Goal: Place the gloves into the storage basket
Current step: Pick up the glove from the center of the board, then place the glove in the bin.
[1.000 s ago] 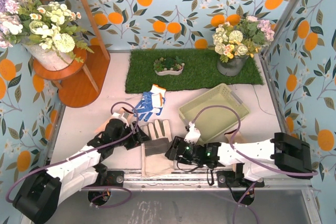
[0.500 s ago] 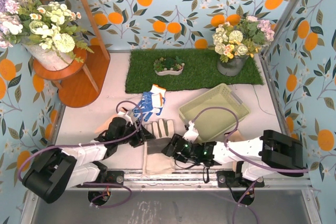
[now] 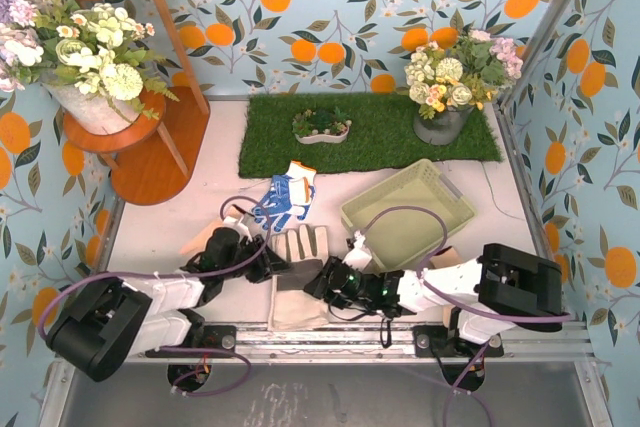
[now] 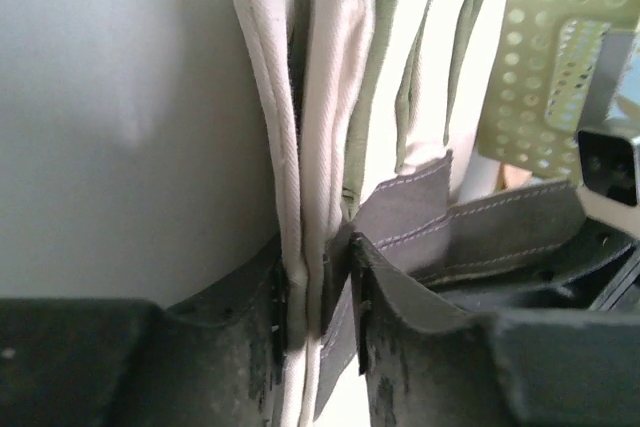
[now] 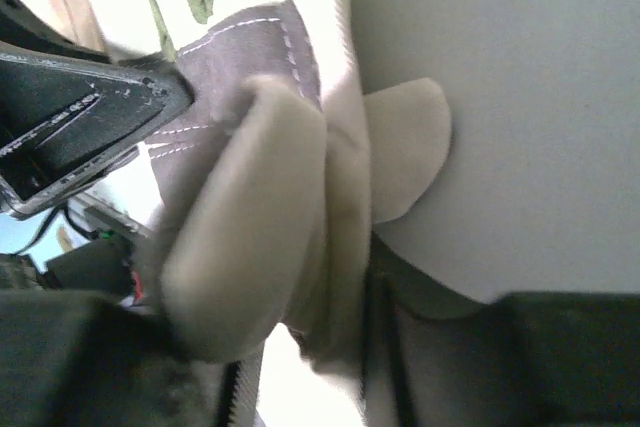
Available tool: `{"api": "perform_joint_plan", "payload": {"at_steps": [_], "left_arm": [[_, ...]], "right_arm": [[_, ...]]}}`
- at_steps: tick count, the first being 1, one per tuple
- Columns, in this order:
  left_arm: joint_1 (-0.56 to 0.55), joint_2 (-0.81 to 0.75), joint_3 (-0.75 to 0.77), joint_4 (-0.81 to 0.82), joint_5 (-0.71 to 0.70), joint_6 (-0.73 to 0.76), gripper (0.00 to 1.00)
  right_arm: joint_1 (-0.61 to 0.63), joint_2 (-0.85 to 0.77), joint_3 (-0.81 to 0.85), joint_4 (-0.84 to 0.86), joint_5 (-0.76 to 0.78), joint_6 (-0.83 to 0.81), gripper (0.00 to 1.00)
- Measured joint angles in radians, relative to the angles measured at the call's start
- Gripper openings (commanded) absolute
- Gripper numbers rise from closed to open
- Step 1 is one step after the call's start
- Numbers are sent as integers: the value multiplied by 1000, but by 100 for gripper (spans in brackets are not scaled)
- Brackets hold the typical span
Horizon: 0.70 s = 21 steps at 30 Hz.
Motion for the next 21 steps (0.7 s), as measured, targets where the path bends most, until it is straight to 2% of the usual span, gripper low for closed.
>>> {"api": "perform_joint_plan", "payload": {"at_steps": [6, 8, 15, 18, 21], "left_arm": [[-4, -155, -12, -117, 1, 7, 0], [-6, -244, -10, -163, -4, 16, 0], [-6, -455, 80, -361, -36, 91, 0], [-7, -447, 164, -409, -44, 137, 0], [-11, -360, 273, -419, -33, 189, 0]], "right_arm": [[0, -21, -6, -19, 1, -27, 3], [0, -51, -5, -24, 4, -47, 0], [0, -179, 80, -174, 61, -172, 0], [0, -244, 128, -256, 106, -222, 0], [-6, -323, 156, -318, 161, -265, 0]]}}
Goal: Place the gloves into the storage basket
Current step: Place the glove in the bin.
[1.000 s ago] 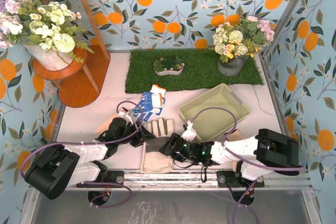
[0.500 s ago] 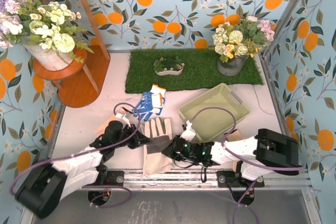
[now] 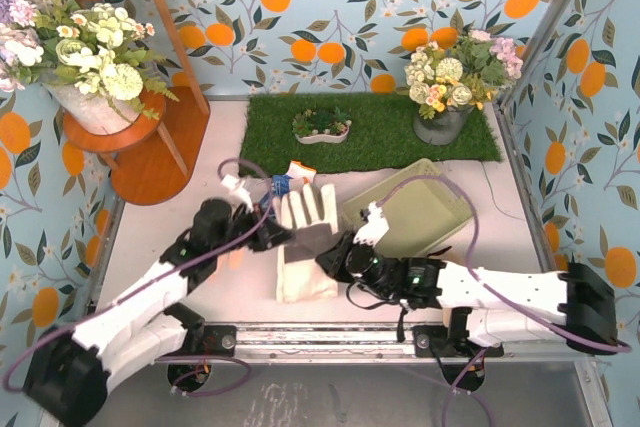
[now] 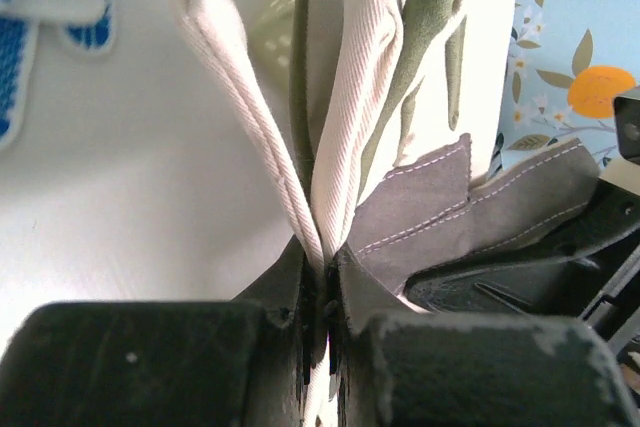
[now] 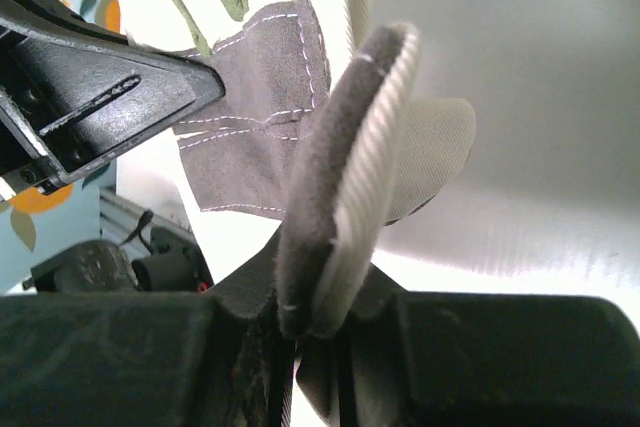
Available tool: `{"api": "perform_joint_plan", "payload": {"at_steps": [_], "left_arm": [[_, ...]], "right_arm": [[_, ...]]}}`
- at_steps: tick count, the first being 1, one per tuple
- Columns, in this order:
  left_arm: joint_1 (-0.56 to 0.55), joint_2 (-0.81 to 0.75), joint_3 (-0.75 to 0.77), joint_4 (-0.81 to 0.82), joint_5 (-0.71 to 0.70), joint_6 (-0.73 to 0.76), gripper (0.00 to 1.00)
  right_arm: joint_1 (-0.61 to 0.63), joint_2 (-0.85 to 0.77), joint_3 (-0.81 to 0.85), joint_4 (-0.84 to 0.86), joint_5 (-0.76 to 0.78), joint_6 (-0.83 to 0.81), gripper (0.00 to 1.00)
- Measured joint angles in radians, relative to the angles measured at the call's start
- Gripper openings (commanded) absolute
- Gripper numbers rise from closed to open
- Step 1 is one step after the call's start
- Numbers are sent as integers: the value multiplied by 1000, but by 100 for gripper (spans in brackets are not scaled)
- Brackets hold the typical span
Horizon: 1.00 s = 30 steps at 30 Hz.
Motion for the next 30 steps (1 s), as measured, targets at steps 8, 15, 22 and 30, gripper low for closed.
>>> {"api": "perform_joint_plan", "payload": {"at_steps": [8, 15, 22, 30], "left_arm": [[-24, 332, 297, 32, 76, 132, 0], [-107, 599, 473, 106, 93, 185, 0], [-190, 883, 700, 109, 92, 259, 0], [-225, 1091, 902, 97, 133, 330, 0]], "right_arm": [[-49, -95, 93, -183, 150, -84, 0], [-92, -130, 121, -363, 253, -75, 0], [-138, -86, 141, -534, 355, 32, 0], [-227, -22, 160, -647, 391, 160, 0]]}}
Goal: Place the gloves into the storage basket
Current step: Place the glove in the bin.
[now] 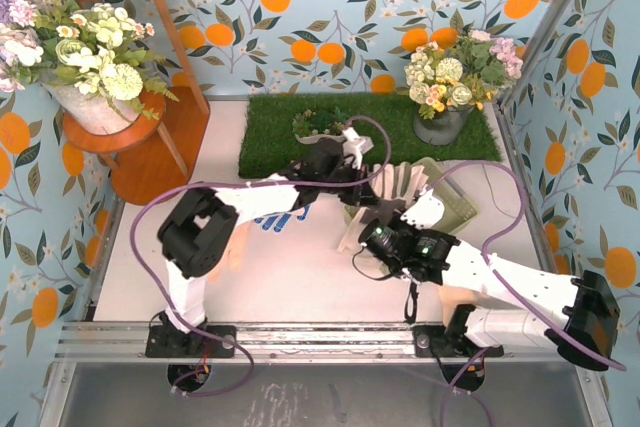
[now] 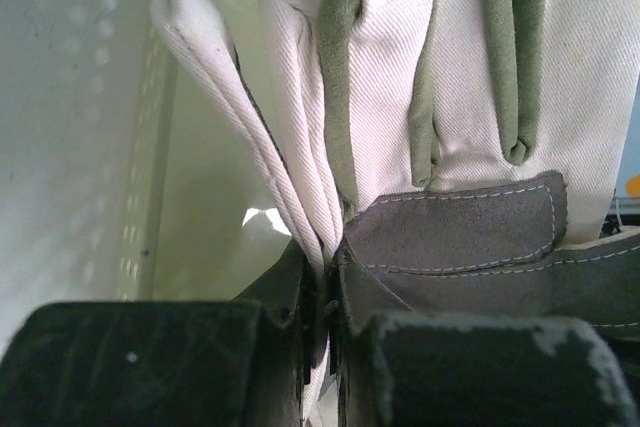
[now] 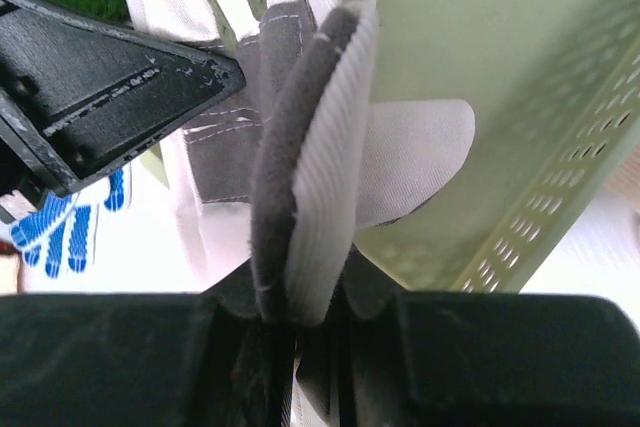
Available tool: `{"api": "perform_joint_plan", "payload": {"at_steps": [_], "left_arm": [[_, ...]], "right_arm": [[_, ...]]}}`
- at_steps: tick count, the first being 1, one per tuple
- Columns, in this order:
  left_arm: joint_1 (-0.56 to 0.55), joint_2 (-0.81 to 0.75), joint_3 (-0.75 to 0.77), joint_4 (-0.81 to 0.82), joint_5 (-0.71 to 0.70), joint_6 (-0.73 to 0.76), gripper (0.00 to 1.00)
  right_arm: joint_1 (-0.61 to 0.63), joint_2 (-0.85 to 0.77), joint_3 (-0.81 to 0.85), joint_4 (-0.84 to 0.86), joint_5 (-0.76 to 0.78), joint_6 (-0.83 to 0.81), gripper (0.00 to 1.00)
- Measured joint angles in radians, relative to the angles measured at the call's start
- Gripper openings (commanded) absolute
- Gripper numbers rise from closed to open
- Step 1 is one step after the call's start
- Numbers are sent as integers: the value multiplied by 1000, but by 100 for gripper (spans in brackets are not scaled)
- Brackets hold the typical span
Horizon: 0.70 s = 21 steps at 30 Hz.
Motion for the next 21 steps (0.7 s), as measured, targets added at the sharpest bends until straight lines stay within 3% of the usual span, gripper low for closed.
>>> {"api": "perform_joint_plan", "payload": {"at_steps": [10, 21], "left_arm": [[-22, 228, 256, 1, 75, 56, 0], [-22, 246, 277, -10, 96, 63, 0]], "right_arm": [[-196, -65, -85, 87, -71, 25, 0], [-221, -95, -92, 117, -122, 6, 0]]}}
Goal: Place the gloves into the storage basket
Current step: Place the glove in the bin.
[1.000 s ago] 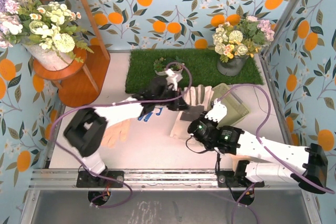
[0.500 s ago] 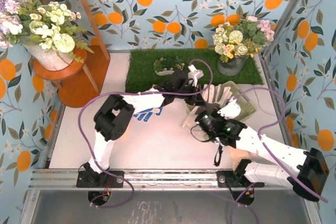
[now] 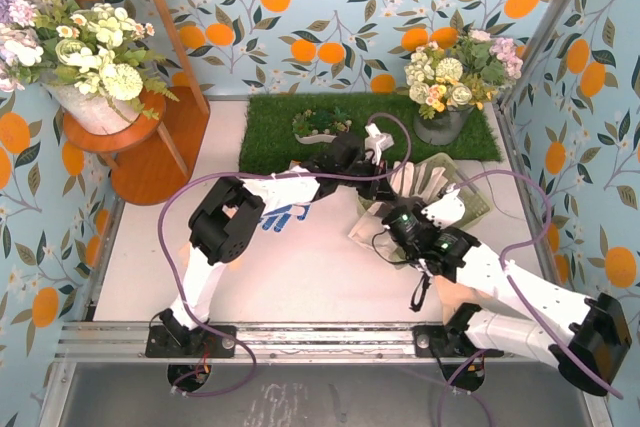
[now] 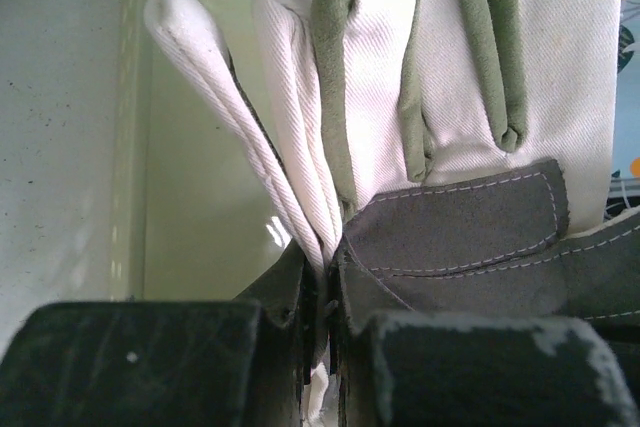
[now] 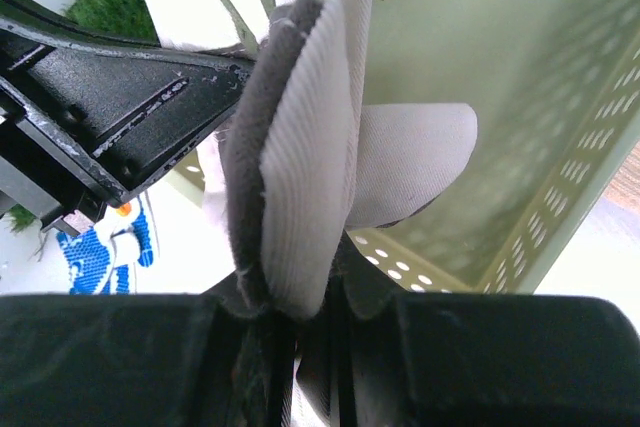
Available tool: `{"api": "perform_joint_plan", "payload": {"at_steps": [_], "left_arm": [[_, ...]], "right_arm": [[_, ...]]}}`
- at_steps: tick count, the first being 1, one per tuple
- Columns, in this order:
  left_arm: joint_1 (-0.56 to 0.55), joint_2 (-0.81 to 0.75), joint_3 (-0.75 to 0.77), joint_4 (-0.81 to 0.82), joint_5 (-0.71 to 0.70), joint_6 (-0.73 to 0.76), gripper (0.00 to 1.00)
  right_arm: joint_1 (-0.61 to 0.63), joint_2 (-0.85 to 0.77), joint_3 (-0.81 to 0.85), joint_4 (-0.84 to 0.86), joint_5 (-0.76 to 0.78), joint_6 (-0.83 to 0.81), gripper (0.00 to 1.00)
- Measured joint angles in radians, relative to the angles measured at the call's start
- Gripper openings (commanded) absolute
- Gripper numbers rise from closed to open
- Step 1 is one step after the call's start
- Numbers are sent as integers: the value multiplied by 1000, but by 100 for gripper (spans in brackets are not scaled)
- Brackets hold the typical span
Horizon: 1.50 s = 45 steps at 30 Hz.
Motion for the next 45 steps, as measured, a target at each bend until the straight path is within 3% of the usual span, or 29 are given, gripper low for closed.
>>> {"api": "perform_joint_plan", "payload": {"at_steps": [9, 22, 26, 29, 32, 37, 45], "left_arm": [[0, -8, 88, -37, 16, -6, 0], [-2, 133, 273, -56, 55, -14, 0], [-6, 188, 332, -57, 67, -13, 12], [-8, 217, 366, -60, 62, -1, 38], [2, 238, 380, -54, -39, 39, 56], [42, 222, 353, -34, -125, 81, 72], [56, 67, 203, -31, -210, 132, 81]], "right_arm": [[-26, -56, 51, -7, 4, -33, 0], [-157, -53, 31, 35, -31, -63, 0], [-206, -53, 2, 64, -57, -63, 0], [-228, -54, -24, 89, -61, -56, 0], [-230, -57, -40, 87, -65, -48, 0], [-235, -47, -46, 84, -61, -14, 0], [-237, -18, -79, 88, -53, 19, 0]]}}
